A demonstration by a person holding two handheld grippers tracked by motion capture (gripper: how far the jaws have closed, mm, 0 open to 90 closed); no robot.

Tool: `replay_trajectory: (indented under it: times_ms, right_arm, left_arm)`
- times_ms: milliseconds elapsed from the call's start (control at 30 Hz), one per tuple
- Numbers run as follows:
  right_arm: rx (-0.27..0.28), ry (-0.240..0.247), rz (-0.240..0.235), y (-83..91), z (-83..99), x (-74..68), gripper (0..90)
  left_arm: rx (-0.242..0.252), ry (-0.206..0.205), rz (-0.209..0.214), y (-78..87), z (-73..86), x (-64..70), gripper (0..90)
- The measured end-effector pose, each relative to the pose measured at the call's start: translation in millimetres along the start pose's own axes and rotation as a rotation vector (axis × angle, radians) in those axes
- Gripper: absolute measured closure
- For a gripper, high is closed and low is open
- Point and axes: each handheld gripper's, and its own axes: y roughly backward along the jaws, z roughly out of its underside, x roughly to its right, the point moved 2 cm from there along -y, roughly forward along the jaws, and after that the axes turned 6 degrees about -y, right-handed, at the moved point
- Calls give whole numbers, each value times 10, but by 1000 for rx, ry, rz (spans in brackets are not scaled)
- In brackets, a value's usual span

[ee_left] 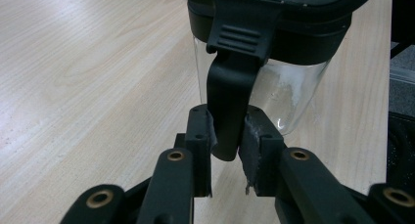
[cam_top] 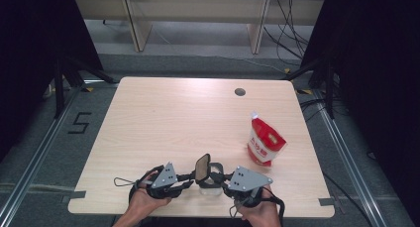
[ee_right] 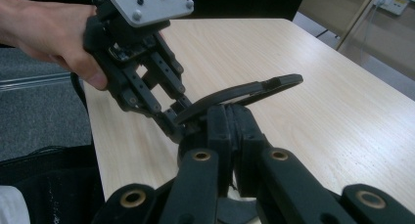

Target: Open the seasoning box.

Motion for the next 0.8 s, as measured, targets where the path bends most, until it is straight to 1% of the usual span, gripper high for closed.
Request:
replay_trajectory:
  times_ms: [100,200,233,267,300,367,400,500,533,567,633,667,733,800]
  right_arm:
    - [5,6,-4,-19,-34,-21,885]
    - [2,-4,-5,-32,-63,-39,885]
    - [4,8,-14,-43,-75,-40,885]
    - [11,4,-12,-51,-89,-46,885]
    - [5,6,-17,-53,-101,-53,885]
    - [12,7,-17,-67,-127,-68,885]
    - [14,16,-24,-78,-145,-75,885]
    - [14,21,-30,-101,-178,-104,885]
    - [10,21,-30,-108,-191,-115,885]
    - [12,30,-30,-118,-204,-122,885]
    - [10,32,-37,-136,-229,-148,884]
    - [8,48,-30,-149,-244,-157,884]
    - [9,57,-39,-167,-262,-167,883]
    - [8,56,-33,-174,-269,-164,882]
  left_arm:
    - [-5,3,-6,1,-4,5,743]
    - [-8,10,-10,1,-8,12,743]
    - [-5,20,-5,-1,-10,21,743]
    - [-11,15,-9,1,-10,17,743]
    - [-7,22,-9,-1,-12,24,744]
    - [-11,14,-6,-2,-12,17,744]
    - [-7,16,-5,-5,-11,17,744]
    - [-6,14,-13,-7,-11,16,744]
    - [-20,0,-21,-1,-7,5,745]
    - [-2,30,-14,-12,-12,27,745]
    - [-5,26,-17,-9,-12,23,745]
    - [-6,25,-17,-9,-12,22,745]
    - [-5,30,-17,-11,-12,28,745]
    - [-5,30,-18,-10,-13,29,745]
